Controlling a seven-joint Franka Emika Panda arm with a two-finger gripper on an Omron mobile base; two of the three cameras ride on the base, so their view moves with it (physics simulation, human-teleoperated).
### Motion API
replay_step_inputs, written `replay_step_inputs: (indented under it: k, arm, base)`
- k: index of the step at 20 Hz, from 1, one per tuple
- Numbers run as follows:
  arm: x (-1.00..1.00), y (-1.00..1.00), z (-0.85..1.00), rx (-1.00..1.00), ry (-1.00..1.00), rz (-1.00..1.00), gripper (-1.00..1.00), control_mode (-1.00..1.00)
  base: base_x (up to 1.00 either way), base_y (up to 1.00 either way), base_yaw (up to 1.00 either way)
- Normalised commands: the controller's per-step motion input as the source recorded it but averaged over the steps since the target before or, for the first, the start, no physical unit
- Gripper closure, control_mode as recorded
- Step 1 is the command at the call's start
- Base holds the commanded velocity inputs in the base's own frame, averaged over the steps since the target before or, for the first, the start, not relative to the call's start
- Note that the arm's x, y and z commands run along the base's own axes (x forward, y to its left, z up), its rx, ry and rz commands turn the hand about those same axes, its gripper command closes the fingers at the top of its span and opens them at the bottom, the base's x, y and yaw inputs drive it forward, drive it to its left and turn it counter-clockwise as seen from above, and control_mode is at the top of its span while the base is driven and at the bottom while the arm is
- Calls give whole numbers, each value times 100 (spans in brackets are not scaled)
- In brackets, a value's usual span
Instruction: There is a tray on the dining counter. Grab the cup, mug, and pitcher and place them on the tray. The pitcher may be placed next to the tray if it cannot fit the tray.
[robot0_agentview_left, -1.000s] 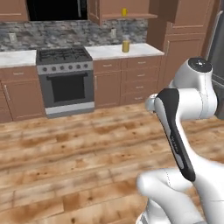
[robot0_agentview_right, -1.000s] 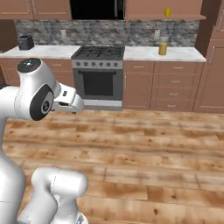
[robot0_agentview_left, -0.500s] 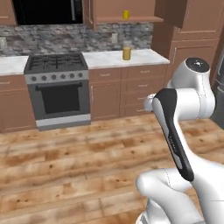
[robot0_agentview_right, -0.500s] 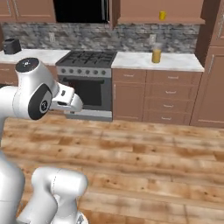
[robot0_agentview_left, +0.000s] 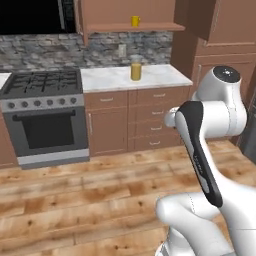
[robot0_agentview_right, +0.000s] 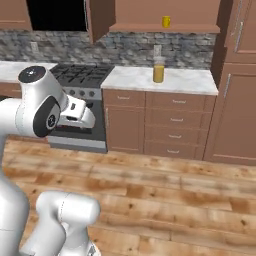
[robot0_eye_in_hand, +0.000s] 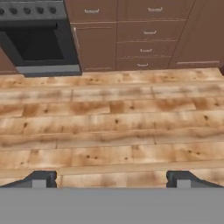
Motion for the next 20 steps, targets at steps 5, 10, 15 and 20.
replay_step_inputs:
  k: [5, 10, 15, 20]
  arm:
    - [0, 0, 0, 0, 0, 0, -100, 100]
    - [0, 0, 0, 0, 0, 0, -100, 100]
    - [0, 0, 0, 0, 0, 0, -100, 100]
    - [0, 0, 0, 0, 0, 0, -100, 100]
  base:
    - [97, -62, 11]
    - [94, -59, 11]
    - [96, -61, 10]
    - [87, -56, 10]
